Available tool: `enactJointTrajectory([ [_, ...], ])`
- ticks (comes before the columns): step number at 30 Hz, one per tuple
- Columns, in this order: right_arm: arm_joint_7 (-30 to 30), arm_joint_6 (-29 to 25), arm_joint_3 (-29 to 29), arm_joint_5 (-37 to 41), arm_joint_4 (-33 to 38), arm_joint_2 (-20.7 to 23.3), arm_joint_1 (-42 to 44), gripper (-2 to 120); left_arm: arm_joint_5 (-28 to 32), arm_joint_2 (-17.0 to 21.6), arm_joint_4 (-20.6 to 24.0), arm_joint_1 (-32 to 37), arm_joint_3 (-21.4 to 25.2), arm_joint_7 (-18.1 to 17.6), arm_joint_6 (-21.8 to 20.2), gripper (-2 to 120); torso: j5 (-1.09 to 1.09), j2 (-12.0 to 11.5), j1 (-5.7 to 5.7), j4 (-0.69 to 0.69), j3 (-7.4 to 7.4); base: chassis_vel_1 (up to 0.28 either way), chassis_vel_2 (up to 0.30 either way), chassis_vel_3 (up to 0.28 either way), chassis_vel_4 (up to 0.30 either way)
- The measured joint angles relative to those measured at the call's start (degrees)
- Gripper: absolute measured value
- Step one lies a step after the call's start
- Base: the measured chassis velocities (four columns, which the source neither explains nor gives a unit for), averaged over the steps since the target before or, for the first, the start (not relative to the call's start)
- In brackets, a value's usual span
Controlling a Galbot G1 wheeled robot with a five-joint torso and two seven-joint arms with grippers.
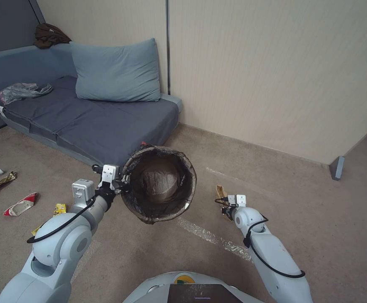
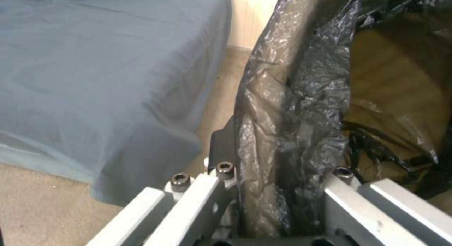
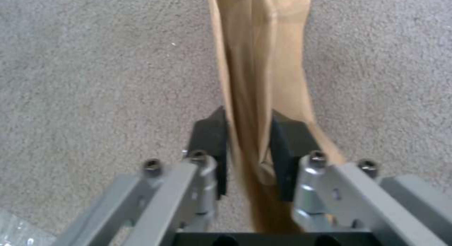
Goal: Pick up the trash bin, then pick up the garbage from the floor and place it into the trash bin.
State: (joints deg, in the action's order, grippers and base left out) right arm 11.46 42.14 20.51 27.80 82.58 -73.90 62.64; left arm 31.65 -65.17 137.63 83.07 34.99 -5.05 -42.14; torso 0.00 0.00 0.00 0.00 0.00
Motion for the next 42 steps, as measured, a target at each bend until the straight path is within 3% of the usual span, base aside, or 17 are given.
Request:
enactJointTrajectory([
  [3, -0.12, -0.02, 0.3, -0.77, 0.1, 0.09, 0.52, 3, -0.09, -0.05, -0.06, 0.1, 0.04, 0.04, 0.0, 0, 0.0, 0.0, 0.0, 0.0, 0.0, 0.0, 0.0, 0.0, 0.0],
  [5, -0.13, -0.05, 0.41, -0.97, 0.16, 0.08, 0.65, 0, -0.17, -0.05, -0.05, 0.16, 0.04, 0.06, 0.0, 0, 0.0, 0.0, 0.0, 0.0, 0.0, 0.0, 0.0, 0.0, 0.0],
  [16, 0.01, -0.55, 1.64, -1.34, 3.79, 1.08, 2.35, 0, -0.18, 0.21, 0.35, 0.46, 0.39, 0.01, 0.0, 0, 0.01, 0.0, 0.0, 0.0, 0.0, 0.0, 0.0, 0.0, 0.0],
  [18, 0.18, -0.31, 3.36, 0.02, 10.05, 2.54, 4.56, 0, 0.15, 0.34, 0.65, 0.51, 0.5, -0.01, 0.0, 0, 0.0, 0.0, 0.0, 0.0, 0.0, 0.0, 0.0, 0.0, 0.0],
  [19, 1.03, -0.12, 4.55, 4.25, 16.9, 4.55, 6.78, 0, 0.35, 0.48, 0.79, 0.63, 0.5, 0.07, 0.0, 0, 0.02, 0.0, 0.0, -0.01, 0.0, 0.0, 0.0, 0.0, 0.0],
  [20, 1.03, -0.12, 4.55, 4.25, 16.9, 4.55, 6.78, 0, 0.35, 0.48, 0.79, 0.63, 0.5, 0.07, 0.0, 0, 0.02, 0.0, 0.0, -0.01, 0.0, 0.0, 0.0, 0.0, 0.0],
  [23, 3.6, -0.03, 7.82, 18.43, 33.96, 12.75, 10.9, 0, -0.06, 0.41, 0.66, 0.76, 0.25, 0.14, 0.0, 0, 0.0, 0.0, 0.0, -0.02, 0.0, 0.0, 0.0, 0.0, 0.0],
  [26, 4.29, -0.03, 8.75, 22.66, 38.45, 14.78, 11.48, 0, -0.27, 0.28, 0.51, 0.8, 0.12, 0.18, 0.0, 0, 0.01, 0.0, 0.0, -0.01, 0.0, 0.0, 0.0, 0.0, 0.0],
  [29, 6.91, -0.02, 10.49, 33.57, 48.69, 19.26, 11.71, 0, -0.89, -0.13, -0.08, 0.82, -0.24, 0.23, 0.0, 0, -0.01, 0.0, 0.0, 0.01, 0.0, 0.0, 0.0, 0.0, 0.0],
  [35, 4.36, -2.75, 10.74, 41.41, 58.13, 24.36, 10.05, 0, -1.67, -0.51, -1.03, 0.82, -0.78, 0.55, 0.01, 0, 0.01, 0.0, 0.0, 0.0, 0.0, 0.0, 0.0, 0.0, 0.0],
  [42, -2.06, -5.94, 8.42, 41.5, 60.74, 30.48, 6.16, 0, -2.19, -0.87, -1.72, 0.56, -1.12, 0.65, 0.0, 0, 0.01, 0.0, 0.0, 0.0, 0.0, 0.0, 0.0, 0.0, 0.0],
])
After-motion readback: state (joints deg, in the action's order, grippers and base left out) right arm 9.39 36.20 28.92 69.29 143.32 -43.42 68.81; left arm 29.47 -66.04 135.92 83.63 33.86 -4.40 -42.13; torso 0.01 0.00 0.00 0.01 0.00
